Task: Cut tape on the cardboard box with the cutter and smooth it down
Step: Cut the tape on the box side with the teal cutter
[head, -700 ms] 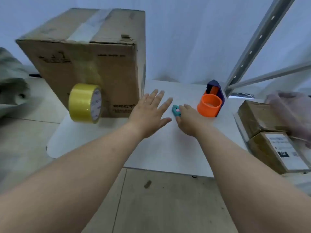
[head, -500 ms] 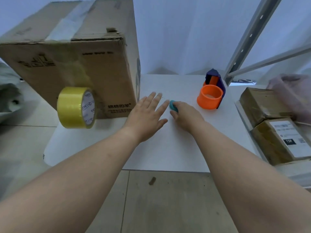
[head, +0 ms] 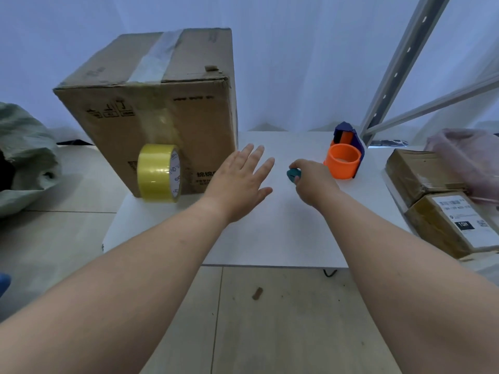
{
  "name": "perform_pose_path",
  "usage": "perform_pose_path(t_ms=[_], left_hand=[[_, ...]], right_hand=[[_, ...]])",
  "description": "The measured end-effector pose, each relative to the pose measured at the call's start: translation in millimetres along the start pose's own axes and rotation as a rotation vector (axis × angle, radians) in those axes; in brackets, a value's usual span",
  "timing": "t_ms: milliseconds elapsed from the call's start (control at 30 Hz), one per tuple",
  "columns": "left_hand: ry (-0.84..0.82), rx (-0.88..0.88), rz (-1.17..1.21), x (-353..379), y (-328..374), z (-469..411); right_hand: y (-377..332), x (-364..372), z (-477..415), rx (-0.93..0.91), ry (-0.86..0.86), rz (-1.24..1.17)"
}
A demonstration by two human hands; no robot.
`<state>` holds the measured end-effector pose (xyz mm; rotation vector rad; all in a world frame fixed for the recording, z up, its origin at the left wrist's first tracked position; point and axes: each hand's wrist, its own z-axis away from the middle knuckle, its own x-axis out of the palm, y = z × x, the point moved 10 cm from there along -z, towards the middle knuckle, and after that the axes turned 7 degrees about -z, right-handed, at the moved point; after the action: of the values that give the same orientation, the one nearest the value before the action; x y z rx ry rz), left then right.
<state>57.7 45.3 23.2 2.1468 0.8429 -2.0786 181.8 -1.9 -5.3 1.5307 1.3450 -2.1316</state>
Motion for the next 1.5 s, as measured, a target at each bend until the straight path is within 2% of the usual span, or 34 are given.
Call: perform_pose_path(t_ms=[100,267,433,633,767,900,967,1033,1300,1500], left_hand=[[0.059,-0.008,-0.019,-24.4,-7.9,16.8],[0.170,-0.096,0.074,-62.9,-35.5,58.0],[0.208,-0.246,0.050,-71.4,-91.6,92.4],[0.325,-0.551,0.227,-71.2,-163.5,115.7],[0.343,-0.801,0.506,-37.7,-203.5,133.8],[0.294,-1.031,1.032,15.9,-226.9,135.2],[0.307,-1.020,1.293,32.8,-226.4,126.3],[0.354,-1.012,1.398,36.3,-226.1,122.8],[0.293,-1.082,1.263,23.5,-205.7,123.6],[0.210,-1.028,1.229,13.3,-187.7,128.5]], right_hand=[[-26.8,-23.0,16.8,-0.050,0.085,-0.093],[-84.5,-43.9,55.7,-0.171,0.164,-0.415],[-133.8,-57.1,83.3,-0.270,0.239,-0.500],[-174.2,-26.6,77.6,-0.307,0.156,-0.512],[-173.8,-8.9,55.3,-0.258,0.108,-0.529],[-178.0,-5.0,38.0,-0.287,0.083,-0.577],[-183.4,-6.7,31.6,-0.318,0.091,-0.630],[-183.6,-6.7,27.4,-0.323,0.096,-0.647],[-166.9,-15.0,39.5,-0.308,0.084,-0.589],[-155.0,-30.9,58.3,-0.284,0.066,-0.562]])
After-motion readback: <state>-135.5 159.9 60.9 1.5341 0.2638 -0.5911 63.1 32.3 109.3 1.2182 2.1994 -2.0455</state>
